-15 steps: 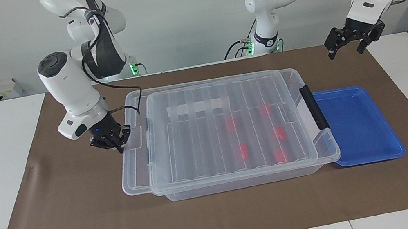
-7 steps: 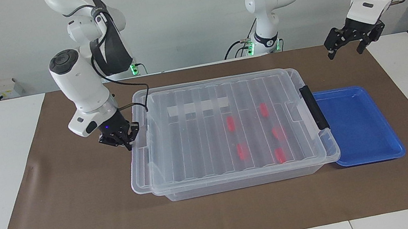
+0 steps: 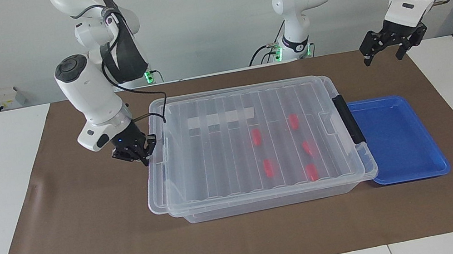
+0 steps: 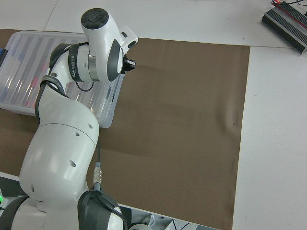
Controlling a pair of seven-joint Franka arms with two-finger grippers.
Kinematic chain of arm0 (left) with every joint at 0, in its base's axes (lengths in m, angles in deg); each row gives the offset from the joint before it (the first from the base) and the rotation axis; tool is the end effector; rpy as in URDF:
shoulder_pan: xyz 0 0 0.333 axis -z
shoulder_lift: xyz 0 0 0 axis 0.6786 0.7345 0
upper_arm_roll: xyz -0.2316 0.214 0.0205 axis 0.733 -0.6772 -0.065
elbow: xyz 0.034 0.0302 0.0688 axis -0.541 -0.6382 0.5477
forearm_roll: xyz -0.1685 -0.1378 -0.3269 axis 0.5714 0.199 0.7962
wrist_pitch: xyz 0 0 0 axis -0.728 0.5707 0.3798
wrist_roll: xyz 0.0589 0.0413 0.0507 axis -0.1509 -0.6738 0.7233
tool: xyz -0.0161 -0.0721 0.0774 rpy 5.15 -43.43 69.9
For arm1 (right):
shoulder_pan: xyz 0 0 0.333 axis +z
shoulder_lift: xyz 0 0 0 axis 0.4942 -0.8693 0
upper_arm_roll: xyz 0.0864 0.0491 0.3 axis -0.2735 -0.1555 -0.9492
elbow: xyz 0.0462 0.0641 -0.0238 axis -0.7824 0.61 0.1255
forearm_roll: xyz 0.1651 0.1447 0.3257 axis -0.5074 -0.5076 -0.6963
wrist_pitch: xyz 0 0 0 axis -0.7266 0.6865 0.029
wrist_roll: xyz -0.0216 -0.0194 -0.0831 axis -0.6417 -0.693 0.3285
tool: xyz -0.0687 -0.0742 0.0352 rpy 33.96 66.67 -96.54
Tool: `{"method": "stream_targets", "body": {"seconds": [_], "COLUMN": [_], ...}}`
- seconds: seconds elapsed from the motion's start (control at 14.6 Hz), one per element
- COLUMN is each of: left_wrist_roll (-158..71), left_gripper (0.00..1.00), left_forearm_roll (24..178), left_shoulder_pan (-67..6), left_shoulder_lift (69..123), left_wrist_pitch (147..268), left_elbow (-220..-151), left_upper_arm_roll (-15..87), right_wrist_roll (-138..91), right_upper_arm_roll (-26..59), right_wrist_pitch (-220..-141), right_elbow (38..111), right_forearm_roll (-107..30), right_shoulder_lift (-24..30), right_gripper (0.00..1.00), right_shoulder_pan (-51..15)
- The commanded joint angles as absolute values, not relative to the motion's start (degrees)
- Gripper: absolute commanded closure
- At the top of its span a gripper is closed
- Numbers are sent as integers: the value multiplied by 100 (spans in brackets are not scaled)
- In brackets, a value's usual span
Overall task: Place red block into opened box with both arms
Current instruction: 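Slide the lid back over the box with the right gripper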
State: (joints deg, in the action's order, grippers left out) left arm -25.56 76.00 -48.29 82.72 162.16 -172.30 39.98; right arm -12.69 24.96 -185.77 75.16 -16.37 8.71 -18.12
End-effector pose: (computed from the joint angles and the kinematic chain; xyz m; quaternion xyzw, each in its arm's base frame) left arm 0.5390 -0.0121 0.6154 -0.9995 0.0307 -0.0068 0.0058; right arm 0.6127 0.1158 0.4633 -0.9943 -0.0298 -0.0718 0.0727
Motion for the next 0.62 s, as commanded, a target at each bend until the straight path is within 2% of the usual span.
{"method": "stream_targets", "body": {"seconds": [0.0, 0.55], "left_wrist_roll": [-2479, -2488], "left_gripper": [0, 0], "left_forearm_roll": [7520, 7511], "left_shoulder_pan": [-4827, -4230], "left_shoulder_lift": [8188, 8206], "left_wrist_pitch": [16181, 16137], "left_elbow": [-17281, -17254], "left_upper_arm_roll": [4024, 3567], "right_wrist_roll": [-1267, -1276], "right_upper_arm_roll": [2483, 2475], "right_wrist_pitch": [-18622, -18578], "right_elbow": [7581, 7581], "right_forearm_roll": [-1865, -1865], "right_shoulder_lift": [876, 885], "right_gripper": [100, 100], "right_shoulder_pan": [-1767, -1767]}}
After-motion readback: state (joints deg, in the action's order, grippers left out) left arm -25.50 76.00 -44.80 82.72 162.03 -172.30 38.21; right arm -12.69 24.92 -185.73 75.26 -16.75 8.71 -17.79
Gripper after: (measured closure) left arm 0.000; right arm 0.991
